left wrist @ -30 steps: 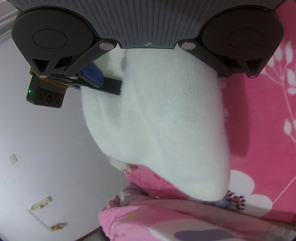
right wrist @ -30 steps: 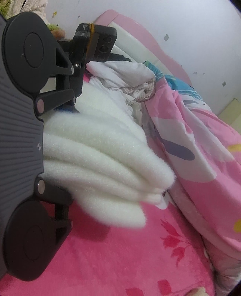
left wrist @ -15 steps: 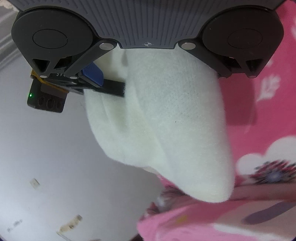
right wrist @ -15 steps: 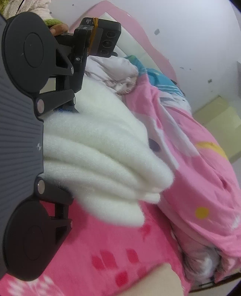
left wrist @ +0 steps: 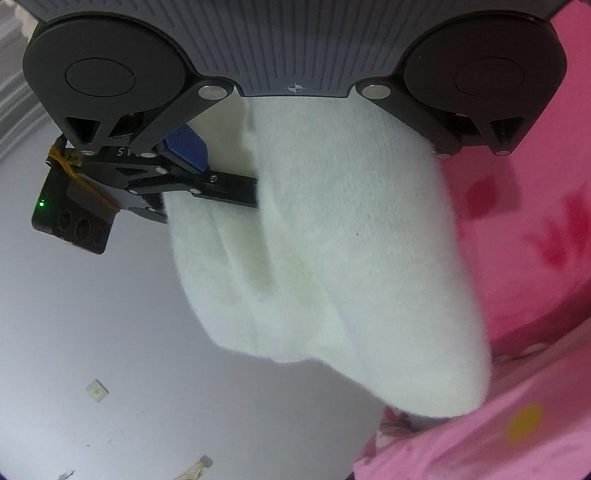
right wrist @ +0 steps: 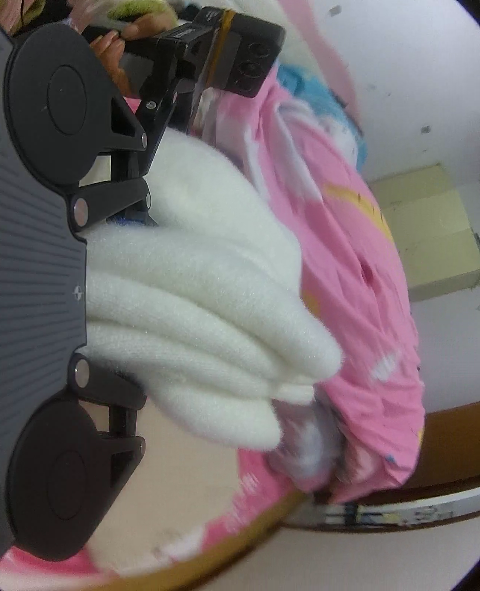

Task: Fold clothes
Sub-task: 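Carry the lifted fleece with the right gripper toward the folded beige cloth, then lower the fleece onto the folded beige cloth and open the right gripper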

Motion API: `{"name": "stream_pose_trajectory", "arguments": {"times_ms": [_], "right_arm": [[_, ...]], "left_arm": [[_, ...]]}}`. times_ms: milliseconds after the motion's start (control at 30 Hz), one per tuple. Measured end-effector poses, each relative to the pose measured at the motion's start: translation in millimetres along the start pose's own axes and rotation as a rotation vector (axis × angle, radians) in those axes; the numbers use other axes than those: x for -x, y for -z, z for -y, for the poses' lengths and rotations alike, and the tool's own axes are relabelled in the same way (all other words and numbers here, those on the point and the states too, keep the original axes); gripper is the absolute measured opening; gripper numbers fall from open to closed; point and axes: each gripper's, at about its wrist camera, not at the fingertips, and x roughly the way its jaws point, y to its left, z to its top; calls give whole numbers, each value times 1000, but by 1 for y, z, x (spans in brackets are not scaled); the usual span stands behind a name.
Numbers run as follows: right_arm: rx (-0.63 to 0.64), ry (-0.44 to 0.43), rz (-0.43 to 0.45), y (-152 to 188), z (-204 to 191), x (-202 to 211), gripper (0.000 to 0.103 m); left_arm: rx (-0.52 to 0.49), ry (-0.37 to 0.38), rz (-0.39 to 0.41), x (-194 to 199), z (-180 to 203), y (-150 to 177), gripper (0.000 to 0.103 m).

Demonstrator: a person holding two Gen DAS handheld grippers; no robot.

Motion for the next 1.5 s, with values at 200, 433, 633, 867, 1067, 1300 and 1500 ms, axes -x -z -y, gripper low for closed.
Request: {"name": "stream_pose_trajectory", "arguments": {"times_ms": [200, 433, 633, 867, 1067, 1300, 1500], "right_arm": [[52, 72, -31, -30, 51, -19, 63], [109, 151, -67, -48, 90, -54, 63], [136, 151, -113, -48, 116, -76, 63], [160, 149, -150, -50, 133, -93, 63], [141, 124, -177, -43, 160, -118, 65], [30, 196, -163, -36, 194, -133, 93], [28, 408, 108, -48, 195, -90, 103]], "left_arm": [[21, 28, 21, -52, -14, -30, 101], [76, 8, 32, -84, -35, -39, 100], [79, -9, 6, -105, -41, -38, 99], [68, -17, -7, -119, -53, -36, 99], [48, -30, -21, -131, -69, -27, 99], [94, 16, -9, -122, -84, -21, 100], [118, -25, 11, -93, -86, -19, 102]]}}
